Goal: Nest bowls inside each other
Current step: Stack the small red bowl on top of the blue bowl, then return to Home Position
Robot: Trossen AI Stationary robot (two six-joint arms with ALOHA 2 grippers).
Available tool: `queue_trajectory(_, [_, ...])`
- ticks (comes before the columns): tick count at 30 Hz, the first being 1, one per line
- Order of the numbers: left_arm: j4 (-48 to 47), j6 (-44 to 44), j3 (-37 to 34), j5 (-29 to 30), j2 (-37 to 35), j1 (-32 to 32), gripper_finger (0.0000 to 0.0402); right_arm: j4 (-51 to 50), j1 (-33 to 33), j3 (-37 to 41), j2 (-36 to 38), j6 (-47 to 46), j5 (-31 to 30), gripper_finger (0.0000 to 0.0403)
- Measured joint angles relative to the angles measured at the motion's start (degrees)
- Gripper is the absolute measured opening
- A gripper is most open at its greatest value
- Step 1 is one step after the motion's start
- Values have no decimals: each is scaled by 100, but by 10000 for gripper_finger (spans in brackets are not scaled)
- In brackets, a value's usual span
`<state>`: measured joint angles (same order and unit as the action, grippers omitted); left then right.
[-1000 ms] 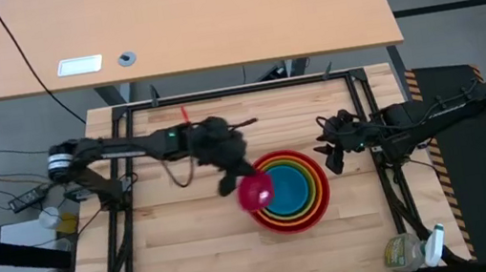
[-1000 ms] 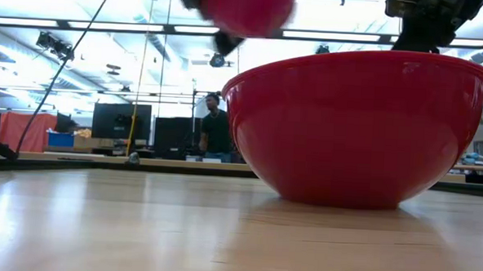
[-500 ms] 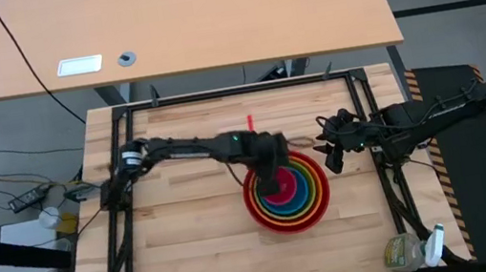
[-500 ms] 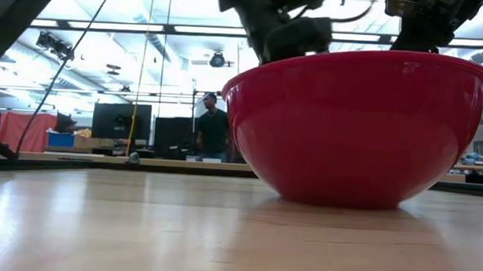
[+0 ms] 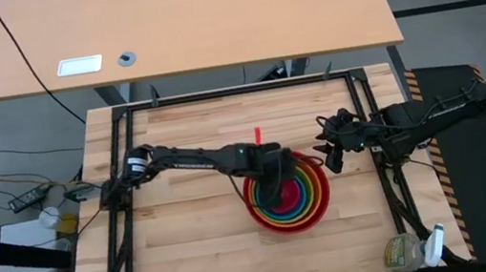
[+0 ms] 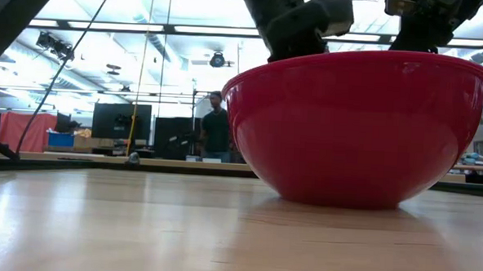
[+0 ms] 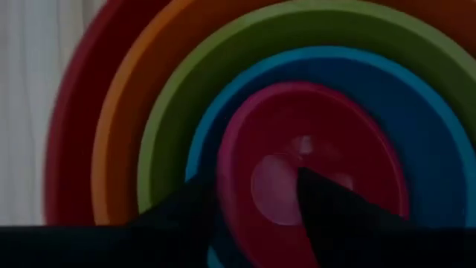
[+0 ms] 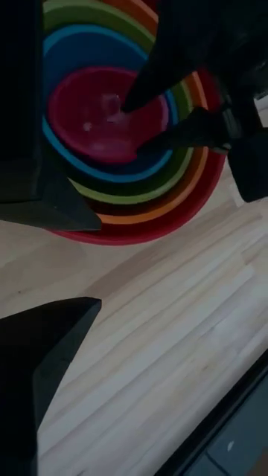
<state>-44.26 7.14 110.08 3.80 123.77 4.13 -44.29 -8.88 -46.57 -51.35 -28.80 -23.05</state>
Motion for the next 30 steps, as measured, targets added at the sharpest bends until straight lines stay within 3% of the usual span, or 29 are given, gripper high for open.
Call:
queue_trajectory(4, [42, 183, -46, 4, -59, -10, 220, 0, 0, 0, 8, -12, -1, 165])
queue_trajectory(11, [944, 415, -1099, 135, -597, 71, 205, -133, -58, 0, 106, -17, -199, 164])
queue_trajectory(20, [3108, 24, -3600, 158, -2550, 43, 181, 558, -697, 603, 858, 347, -1476, 164])
queue_trajectory(30, [4227, -429, -5888, 487, -4712, -21, 180, 1475, -963, 1262, 1973, 1217, -1456, 164])
